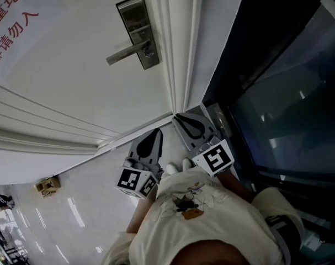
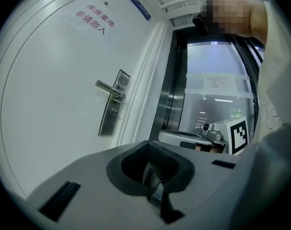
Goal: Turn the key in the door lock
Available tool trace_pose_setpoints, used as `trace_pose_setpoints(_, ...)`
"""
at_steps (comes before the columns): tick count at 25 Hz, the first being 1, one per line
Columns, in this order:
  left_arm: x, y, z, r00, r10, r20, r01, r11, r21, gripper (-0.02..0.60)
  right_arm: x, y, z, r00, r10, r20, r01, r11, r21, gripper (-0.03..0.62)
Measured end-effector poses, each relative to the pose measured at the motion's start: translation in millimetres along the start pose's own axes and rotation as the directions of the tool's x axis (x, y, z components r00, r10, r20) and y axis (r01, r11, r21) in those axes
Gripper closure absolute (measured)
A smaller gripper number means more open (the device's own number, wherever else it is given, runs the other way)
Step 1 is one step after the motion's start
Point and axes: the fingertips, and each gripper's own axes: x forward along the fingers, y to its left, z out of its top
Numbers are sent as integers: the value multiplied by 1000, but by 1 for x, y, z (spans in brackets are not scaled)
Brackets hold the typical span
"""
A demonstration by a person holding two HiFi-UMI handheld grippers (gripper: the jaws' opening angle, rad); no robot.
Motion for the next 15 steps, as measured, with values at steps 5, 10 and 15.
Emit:
trace_pose_setpoints(5,12,-9,-13,1000,0,-12,0,1000,-9,578,0,-11,1,1000,-4,-5,4,997,-73,574)
trace_pose_setpoints(10,18,5,-17,1000,-3,-28,3,999,-34,578,24,-20,2,999,-16,-43,9,987,-157,507)
trace_pose_setpoints(15,38,31,2,999,-39,-3,39,999,-13,578,60,-43,10,994,-97,-49,79,956,-283,507)
